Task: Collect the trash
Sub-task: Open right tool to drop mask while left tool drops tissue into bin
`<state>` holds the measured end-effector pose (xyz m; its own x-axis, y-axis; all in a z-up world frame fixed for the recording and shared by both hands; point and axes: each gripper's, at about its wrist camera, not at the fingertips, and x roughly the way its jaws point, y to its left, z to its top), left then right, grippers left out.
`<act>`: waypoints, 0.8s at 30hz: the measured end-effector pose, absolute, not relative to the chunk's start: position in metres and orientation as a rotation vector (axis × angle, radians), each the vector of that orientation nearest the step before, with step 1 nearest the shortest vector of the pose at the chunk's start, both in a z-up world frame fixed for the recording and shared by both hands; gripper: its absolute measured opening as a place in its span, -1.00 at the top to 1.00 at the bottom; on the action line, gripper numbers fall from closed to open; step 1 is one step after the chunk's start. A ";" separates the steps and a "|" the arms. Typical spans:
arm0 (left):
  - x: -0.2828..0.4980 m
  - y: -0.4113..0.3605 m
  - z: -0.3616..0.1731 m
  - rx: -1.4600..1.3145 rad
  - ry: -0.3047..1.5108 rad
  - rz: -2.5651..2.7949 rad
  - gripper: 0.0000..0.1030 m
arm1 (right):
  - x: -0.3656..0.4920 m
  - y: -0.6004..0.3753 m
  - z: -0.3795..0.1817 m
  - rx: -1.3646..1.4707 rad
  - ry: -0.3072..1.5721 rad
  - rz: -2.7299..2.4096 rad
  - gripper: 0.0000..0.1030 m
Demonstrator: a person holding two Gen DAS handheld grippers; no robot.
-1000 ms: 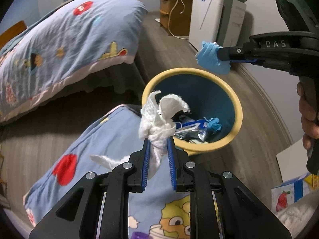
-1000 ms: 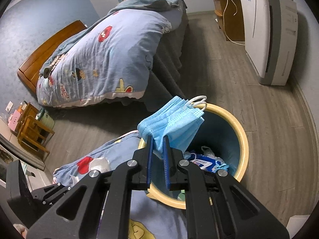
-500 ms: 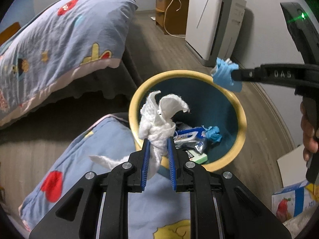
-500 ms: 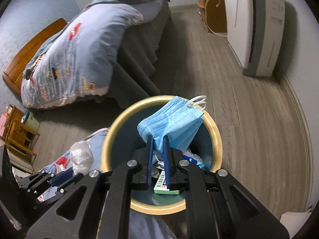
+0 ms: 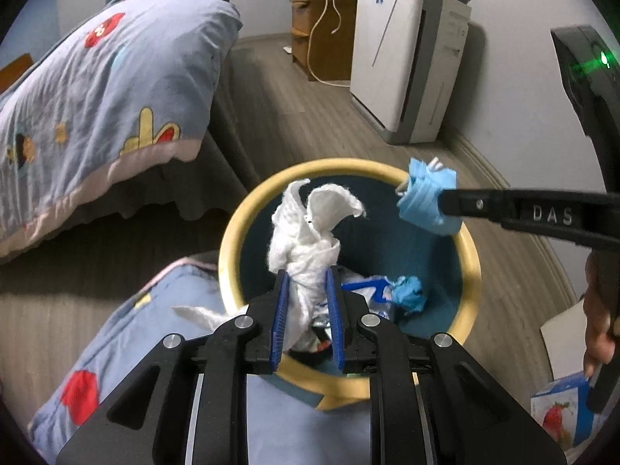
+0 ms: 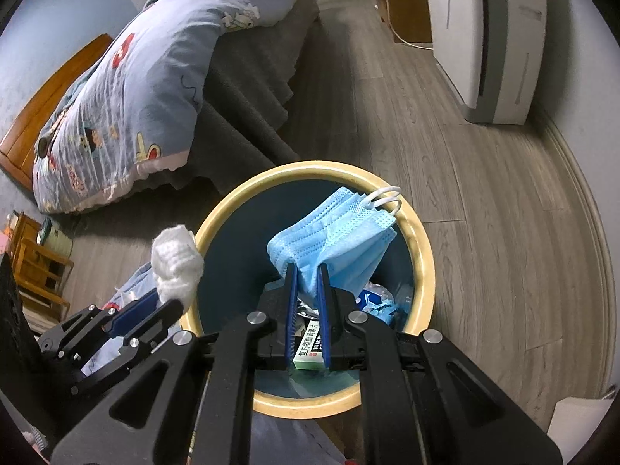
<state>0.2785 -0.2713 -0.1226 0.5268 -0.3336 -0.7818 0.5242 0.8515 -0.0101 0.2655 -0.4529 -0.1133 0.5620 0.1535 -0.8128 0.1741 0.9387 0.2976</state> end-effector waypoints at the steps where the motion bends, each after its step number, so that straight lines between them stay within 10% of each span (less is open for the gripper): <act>1: 0.280 -0.271 -0.121 0.232 0.871 -0.520 0.61 | 0.265 -0.454 -0.113 0.371 0.977 -0.014 0.82; 9: 0.278 -0.262 -0.119 0.208 0.839 -0.531 0.03 | 0.263 -0.454 -0.109 0.388 0.955 -0.013 0.72; 24: 0.260 -0.246 -0.120 0.230 0.801 -0.467 -0.82 | 0.261 -0.452 -0.099 0.369 0.907 -0.049 -0.84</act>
<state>0.2596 -0.2459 -0.1201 0.6021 -0.3138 -0.7342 0.4846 0.8744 0.0237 0.2612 -0.4522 -0.0985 0.6192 0.1130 -0.7771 0.1955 0.9363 0.2919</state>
